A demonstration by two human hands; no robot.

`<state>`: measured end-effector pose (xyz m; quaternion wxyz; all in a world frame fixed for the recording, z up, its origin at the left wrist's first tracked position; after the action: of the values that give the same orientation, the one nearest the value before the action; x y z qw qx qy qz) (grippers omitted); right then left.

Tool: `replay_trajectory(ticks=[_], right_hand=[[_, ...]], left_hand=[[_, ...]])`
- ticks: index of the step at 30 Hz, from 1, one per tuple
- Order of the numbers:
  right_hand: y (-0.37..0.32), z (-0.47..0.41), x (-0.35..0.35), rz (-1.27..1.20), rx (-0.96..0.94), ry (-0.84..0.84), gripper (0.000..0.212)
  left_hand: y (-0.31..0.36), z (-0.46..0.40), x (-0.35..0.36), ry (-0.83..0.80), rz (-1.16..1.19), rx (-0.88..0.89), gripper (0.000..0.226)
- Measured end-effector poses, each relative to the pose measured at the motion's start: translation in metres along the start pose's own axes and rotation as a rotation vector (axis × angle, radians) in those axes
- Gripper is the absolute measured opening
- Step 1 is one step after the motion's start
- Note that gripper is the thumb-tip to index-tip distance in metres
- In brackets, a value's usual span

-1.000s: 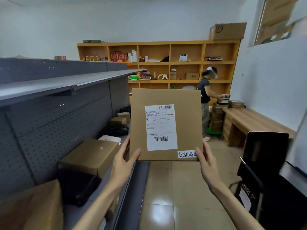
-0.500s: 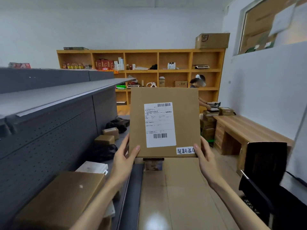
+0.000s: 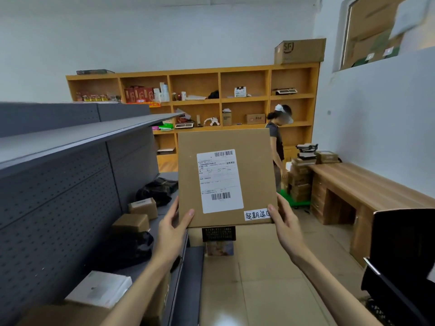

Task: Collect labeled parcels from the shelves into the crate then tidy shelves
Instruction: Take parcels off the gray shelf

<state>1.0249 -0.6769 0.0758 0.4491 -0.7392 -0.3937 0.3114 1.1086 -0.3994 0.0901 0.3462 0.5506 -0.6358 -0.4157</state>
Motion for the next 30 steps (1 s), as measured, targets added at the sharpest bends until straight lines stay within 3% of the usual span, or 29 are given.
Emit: replay_trajectory(ticks=[8,30], right_hand=[[0.043,-0.14,0.008,-0.138,-0.078,-0.036,0.038],[0.2,-0.481,0.112,-0.06,-0.033,-0.024,0.036]], left_hand=[[-0.031,-0.126,0.051,-0.01,-0.037,0.041,0.057],[-0.223,-0.467,0.09,0.075,0.051,-0.021,0.055]])
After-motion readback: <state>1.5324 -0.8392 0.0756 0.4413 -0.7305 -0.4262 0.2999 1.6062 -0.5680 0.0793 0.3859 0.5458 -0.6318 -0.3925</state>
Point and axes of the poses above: each hand's wrist, its own z-axis away from the middle knuckle, its own x-axis out of the palm, y = z × x, the point moved 3 cm from there along -z, towards the middle knuckle, and after that the axes turned 1 degree about -x, right-handed, at the moved point
